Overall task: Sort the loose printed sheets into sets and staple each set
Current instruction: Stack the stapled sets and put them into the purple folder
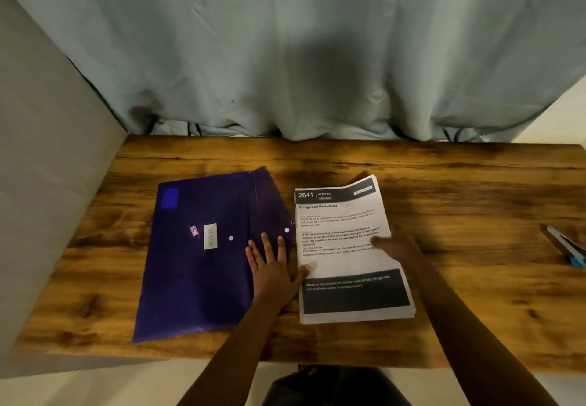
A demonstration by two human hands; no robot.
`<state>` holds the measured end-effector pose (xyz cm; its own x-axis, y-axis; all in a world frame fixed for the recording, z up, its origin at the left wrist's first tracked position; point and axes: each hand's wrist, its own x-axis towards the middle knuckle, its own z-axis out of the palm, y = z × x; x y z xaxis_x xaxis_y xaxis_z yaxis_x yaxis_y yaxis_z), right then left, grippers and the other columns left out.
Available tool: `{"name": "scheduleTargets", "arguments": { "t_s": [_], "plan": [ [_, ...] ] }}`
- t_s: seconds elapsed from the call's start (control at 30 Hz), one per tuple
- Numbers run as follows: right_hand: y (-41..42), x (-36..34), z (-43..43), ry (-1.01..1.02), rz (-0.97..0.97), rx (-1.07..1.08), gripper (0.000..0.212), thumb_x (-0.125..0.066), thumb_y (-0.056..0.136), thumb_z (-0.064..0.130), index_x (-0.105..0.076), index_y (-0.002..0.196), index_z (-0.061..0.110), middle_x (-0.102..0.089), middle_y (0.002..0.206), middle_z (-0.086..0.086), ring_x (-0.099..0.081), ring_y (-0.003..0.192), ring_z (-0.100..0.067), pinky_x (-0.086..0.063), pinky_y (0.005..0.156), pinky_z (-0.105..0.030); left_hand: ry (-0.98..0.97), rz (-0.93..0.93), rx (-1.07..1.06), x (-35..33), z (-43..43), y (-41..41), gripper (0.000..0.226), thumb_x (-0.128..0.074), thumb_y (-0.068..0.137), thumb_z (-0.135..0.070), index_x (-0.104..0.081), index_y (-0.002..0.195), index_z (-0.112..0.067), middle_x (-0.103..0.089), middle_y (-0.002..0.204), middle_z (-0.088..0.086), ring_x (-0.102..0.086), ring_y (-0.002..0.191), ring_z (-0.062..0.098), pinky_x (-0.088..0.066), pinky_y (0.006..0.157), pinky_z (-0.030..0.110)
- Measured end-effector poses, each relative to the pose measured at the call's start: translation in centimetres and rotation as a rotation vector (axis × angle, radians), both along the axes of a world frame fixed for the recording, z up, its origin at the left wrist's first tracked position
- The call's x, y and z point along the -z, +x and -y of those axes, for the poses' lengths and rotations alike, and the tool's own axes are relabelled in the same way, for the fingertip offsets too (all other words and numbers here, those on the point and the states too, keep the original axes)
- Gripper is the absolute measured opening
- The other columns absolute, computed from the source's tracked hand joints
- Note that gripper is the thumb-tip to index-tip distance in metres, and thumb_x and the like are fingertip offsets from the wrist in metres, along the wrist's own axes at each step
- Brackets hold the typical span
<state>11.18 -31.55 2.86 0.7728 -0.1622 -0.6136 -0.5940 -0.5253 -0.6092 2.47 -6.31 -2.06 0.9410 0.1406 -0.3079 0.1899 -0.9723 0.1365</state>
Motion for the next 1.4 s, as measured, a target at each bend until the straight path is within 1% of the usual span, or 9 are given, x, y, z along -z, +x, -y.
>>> {"name": "scheduleTargets", "arguments": {
  "t_s": [0.07,0.33,0.57,0.67,0.77,0.93,1.03,1.2,1.4],
  "plan": [
    [-0.2,-0.8,0.1,0.075,0.047,-0.006,0.034,-0.063,0.088,0.014,-0.053,0.120,0.010,-0.062,0.111,-0.004,-0.064,0.099,-0.031,-0.052,0.069,-0.033,-0.010,0.004,0.005,-0.2,-0.2,0.0,0.118,0.028,0.054,-0.085,0.007,0.151,-0.020,0.013,0.155,0.022,0.016,0.140,0.047,0.014,0.112,0.054],
    [1.9,-5.1,0.3,0.256,0.284,0.138,0.025,-0.064,0.087,0.012,-0.056,0.112,0.012,-0.063,0.109,-0.004,-0.060,0.095,-0.025,-0.051,0.080,-0.042,-0.135,0.102,-0.018,-0.5,-2.3,-0.4,0.101,0.027,0.064,-0.080,-0.012,0.149,-0.040,-0.005,0.160,-0.001,0.004,0.146,0.028,0.017,0.112,0.050],
    [3.9,-4.0,-4.7,0.321,0.385,0.331,0.032,-0.067,0.085,0.007,-0.059,0.115,0.008,-0.063,0.114,-0.005,-0.058,0.101,-0.020,-0.049,0.077,-0.031,-0.449,0.189,-0.109,-0.8,-3.7,-0.2,0.075,-0.008,0.085,-0.054,-0.050,0.136,-0.018,-0.030,0.152,0.003,-0.018,0.142,0.026,0.003,0.115,0.044],
    [3.6,-3.0,-6.3,0.290,0.401,0.340,0.030,-0.066,0.086,0.011,-0.058,0.115,0.009,-0.063,0.117,-0.008,-0.059,0.098,-0.021,-0.051,0.073,-0.031,-0.541,0.286,-0.180,-0.6,-4.7,-0.7,0.036,-0.044,0.093,-0.016,-0.053,0.128,-0.007,-0.044,0.137,0.011,-0.036,0.132,0.028,-0.013,0.113,0.033],
    [2.9,-2.4,-7.3,0.198,0.463,0.256,0.029,-0.062,0.089,0.015,-0.057,0.118,0.009,-0.063,0.118,-0.010,-0.062,0.100,-0.023,-0.054,0.073,-0.033,-0.568,0.351,-0.274,-1.0,-5.6,-1.3,0.036,-0.053,0.090,-0.001,-0.052,0.125,-0.009,-0.045,0.133,0.010,-0.038,0.127,0.026,-0.034,0.108,0.038],
    [2.0,-1.8,-7.8,0.044,0.574,0.101,0.034,-0.058,0.092,0.015,-0.055,0.124,0.006,-0.061,0.122,-0.013,-0.060,0.110,-0.029,-0.052,0.079,-0.033,-0.469,0.299,-0.453,-1.4,-6.9,-0.7,0.066,-0.073,0.081,-0.026,-0.042,0.136,-0.006,-0.044,0.138,0.014,-0.039,0.130,0.030,-0.039,0.104,0.042],
    [1.6,-1.8,-8.3,0.037,0.560,0.096,0.034,-0.058,0.092,0.014,-0.054,0.125,0.005,-0.060,0.124,-0.014,-0.060,0.111,-0.030,-0.050,0.079,-0.032,-0.399,0.225,-0.461,-1.5,-7.3,-0.1,0.063,-0.070,0.084,-0.027,-0.043,0.137,-0.005,-0.050,0.134,0.017,-0.047,0.125,0.029,-0.044,0.101,0.040],
    [0.9,-1.4,-9.4,0.057,0.527,0.105,0.033,-0.058,0.092,0.014,-0.053,0.123,0.006,-0.059,0.125,-0.014,-0.059,0.111,-0.031,-0.051,0.080,-0.034,-0.280,0.243,-0.450,-2.4,-7.0,0.3,0.021,-0.049,0.095,-0.013,-0.055,0.112,-0.001,-0.065,0.093,0.013,-0.062,0.081,0.023,-0.050,0.070,0.032],
    [0.3,-1.4,-10.4,0.081,0.496,0.135,0.029,-0.058,0.092,0.013,-0.053,0.119,0.004,-0.059,0.125,-0.015,-0.059,0.112,-0.030,-0.049,0.079,-0.031,-0.214,0.288,-0.472,-2.9,-6.8,0.1,0.034,-0.041,0.098,-0.009,-0.048,0.130,-0.001,-0.066,0.086,0.013,-0.063,0.073,0.023,-0.054,0.068,0.037]
  ]
}}
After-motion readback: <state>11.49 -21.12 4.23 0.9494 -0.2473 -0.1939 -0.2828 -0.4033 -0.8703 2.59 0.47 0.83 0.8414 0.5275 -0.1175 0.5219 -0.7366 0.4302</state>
